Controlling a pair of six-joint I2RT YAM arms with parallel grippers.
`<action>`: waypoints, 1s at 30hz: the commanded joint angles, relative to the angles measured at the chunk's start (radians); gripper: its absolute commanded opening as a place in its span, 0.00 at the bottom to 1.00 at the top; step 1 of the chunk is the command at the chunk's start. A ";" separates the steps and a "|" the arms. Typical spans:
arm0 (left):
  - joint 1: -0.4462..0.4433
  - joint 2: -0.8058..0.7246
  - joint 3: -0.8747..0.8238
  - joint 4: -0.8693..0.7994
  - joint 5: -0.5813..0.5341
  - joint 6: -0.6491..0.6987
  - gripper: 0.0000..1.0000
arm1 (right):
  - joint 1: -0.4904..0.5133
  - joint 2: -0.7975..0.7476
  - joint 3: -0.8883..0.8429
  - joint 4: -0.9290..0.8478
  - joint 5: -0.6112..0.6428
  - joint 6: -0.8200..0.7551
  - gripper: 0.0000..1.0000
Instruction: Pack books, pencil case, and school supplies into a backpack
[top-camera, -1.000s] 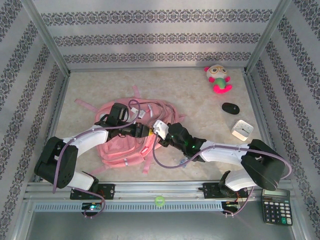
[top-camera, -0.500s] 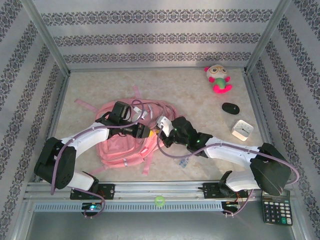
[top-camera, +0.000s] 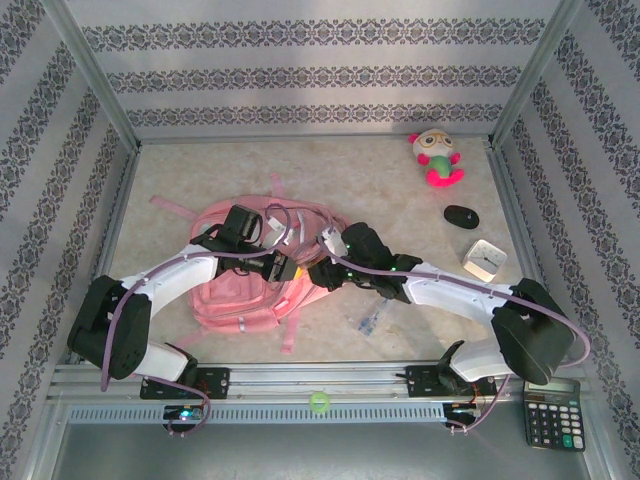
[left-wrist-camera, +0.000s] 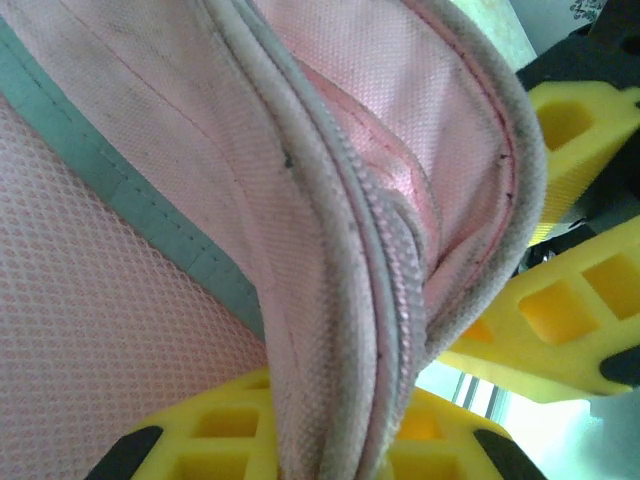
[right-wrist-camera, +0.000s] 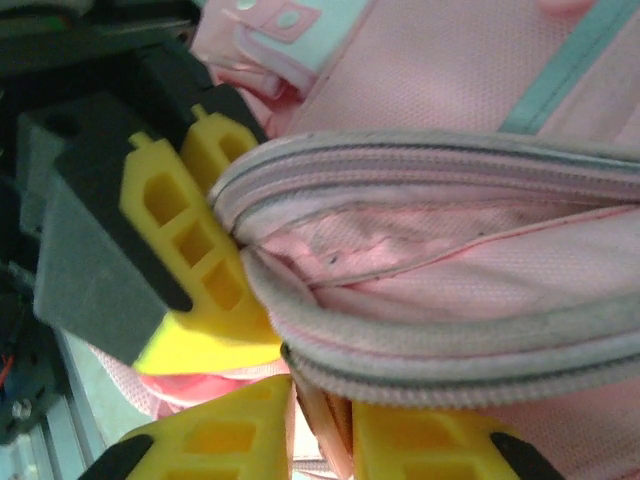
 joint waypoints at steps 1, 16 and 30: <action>-0.016 -0.015 -0.030 -0.002 0.007 -0.052 0.00 | 0.040 0.044 0.055 -0.028 0.129 0.049 0.25; -0.022 0.011 0.051 -0.207 -0.286 0.033 0.00 | 0.042 -0.064 0.142 -0.387 0.388 0.039 0.01; -0.035 -0.021 0.031 -0.187 -0.235 0.123 0.00 | -0.049 -0.066 0.077 -0.296 -0.076 0.326 0.00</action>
